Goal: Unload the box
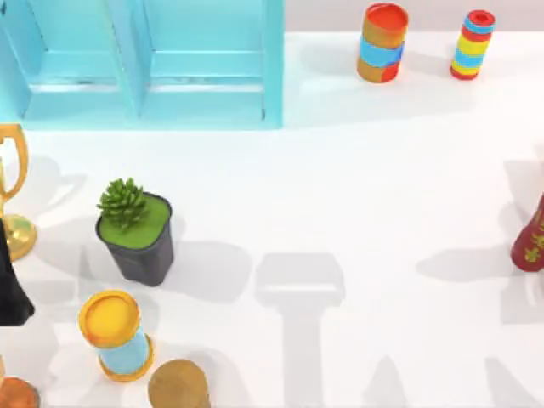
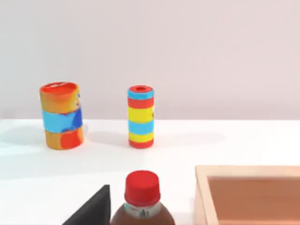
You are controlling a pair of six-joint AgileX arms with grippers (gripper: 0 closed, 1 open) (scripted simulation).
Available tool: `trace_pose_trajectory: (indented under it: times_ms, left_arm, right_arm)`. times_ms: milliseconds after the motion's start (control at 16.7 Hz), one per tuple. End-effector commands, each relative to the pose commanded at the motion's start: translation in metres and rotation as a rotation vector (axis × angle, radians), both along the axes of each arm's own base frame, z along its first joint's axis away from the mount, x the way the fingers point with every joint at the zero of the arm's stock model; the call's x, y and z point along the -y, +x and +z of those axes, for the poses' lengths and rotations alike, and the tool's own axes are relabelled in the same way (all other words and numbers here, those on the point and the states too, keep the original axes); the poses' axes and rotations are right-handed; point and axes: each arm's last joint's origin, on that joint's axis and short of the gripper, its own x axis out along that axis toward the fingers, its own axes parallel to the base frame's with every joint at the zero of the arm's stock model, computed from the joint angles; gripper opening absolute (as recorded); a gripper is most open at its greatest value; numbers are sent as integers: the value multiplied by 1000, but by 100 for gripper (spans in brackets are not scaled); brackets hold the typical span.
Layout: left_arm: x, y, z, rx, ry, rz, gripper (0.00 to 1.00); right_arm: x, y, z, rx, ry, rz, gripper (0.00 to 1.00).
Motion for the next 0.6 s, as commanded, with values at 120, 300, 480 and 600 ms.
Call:
trace_pose_trajectory:
  times_ms: [120, 300, 480, 600]
  left_arm:
    - [0, 0, 0, 0, 0, 0, 100]
    - [0, 0, 0, 0, 0, 0, 100]
    - [0, 0, 0, 0, 0, 0, 100]
    - [0, 0, 0, 0, 0, 0, 100]
  right_arm:
    - [0, 0, 0, -1, 0, 0, 100]
    - [2, 0, 10, -63, -23, -23, 100]
    - [8, 5, 31, -220, -65, -67, 100]
    - [14, 13, 48, -369, -95, -97, 100]
